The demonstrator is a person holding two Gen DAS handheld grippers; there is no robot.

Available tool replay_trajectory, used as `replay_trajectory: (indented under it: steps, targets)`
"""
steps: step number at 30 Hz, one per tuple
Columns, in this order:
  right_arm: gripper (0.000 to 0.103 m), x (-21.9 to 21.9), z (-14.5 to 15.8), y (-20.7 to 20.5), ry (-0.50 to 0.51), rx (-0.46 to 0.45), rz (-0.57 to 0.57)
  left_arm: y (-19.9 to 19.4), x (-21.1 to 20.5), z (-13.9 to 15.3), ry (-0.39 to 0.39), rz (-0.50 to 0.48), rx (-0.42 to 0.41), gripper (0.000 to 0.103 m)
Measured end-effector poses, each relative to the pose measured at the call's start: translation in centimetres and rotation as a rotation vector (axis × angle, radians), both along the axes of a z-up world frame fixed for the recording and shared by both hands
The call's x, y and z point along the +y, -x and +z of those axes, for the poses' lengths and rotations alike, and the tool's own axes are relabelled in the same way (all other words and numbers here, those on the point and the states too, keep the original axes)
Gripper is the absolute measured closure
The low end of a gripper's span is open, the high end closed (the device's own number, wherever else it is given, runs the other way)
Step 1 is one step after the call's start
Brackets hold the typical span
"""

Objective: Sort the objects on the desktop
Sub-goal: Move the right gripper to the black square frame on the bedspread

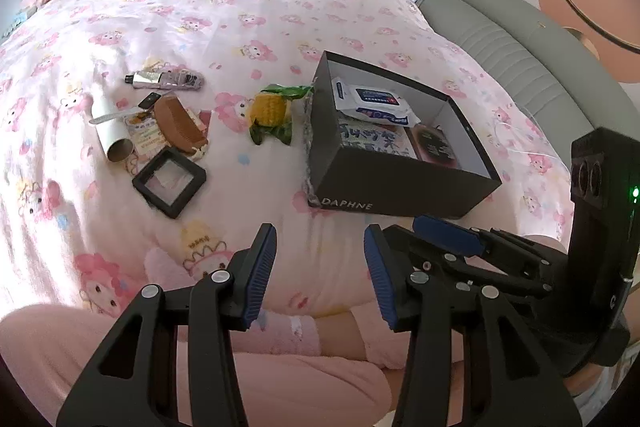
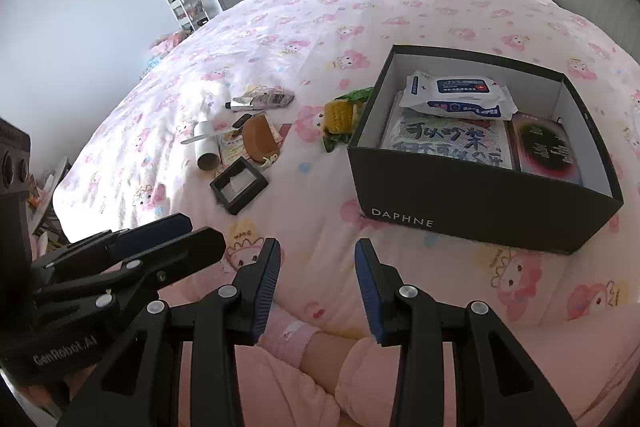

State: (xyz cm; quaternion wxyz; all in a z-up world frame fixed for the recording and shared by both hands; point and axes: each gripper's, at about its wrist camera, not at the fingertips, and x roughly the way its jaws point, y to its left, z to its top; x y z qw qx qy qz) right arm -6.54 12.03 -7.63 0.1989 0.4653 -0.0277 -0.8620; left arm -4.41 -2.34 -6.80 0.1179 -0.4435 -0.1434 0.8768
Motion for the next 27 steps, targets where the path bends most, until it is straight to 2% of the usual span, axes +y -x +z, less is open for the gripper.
replay_trajectory:
  steps: [3, 7, 8, 11, 14, 18, 22, 23, 27]
  targets:
    - [0.069, -1.0, 0.0, 1.2, -0.018, 0.002, 0.009, 1.7, -1.2, 0.2, -0.004, 0.010, 0.001, 0.058]
    - [0.068, -3.4, 1.8, 3.9, -0.072, 0.077, 0.043, 4.5, -3.5, 0.7, -0.021, 0.041, -0.002, 0.057]
    - [0.068, -4.4, 2.3, 4.9, -0.081, 0.096, 0.057, 5.5, -4.5, 0.5, -0.023, 0.079, -0.026, 0.056]
    - [0.068, -7.0, 2.0, 7.1, -0.091, 0.101, 0.085, 8.8, -8.2, -1.6, -0.031, 0.245, -0.175, 0.057]
    - [0.068, -9.5, -0.4, 8.7, -0.103, 0.038, 0.095, 10.0, -10.8, -4.8, -0.095, 0.332, -0.271, 0.057]
    - [0.068, -12.3, -5.0, 9.9, -0.112, -0.083, 0.125, 11.1, -13.9, -9.0, -0.213, 0.418, -0.377, 0.057]
    - [0.069, -14.7, -9.0, 10.9, -0.127, -0.179, 0.148, 11.8, -14.9, -11.7, -0.393, 0.402, -0.443, 0.054]
    - [0.069, -15.0, -9.5, 11.1, -0.122, -0.200, 0.146, 11.8, -14.9, -12.1, -0.418, 0.403, -0.455, 0.053]
    - [0.069, -16.2, -11.3, 12.0, -0.118, -0.247, 0.143, 11.7, -15.3, -12.5, -0.433, 0.443, -0.462, 0.053]
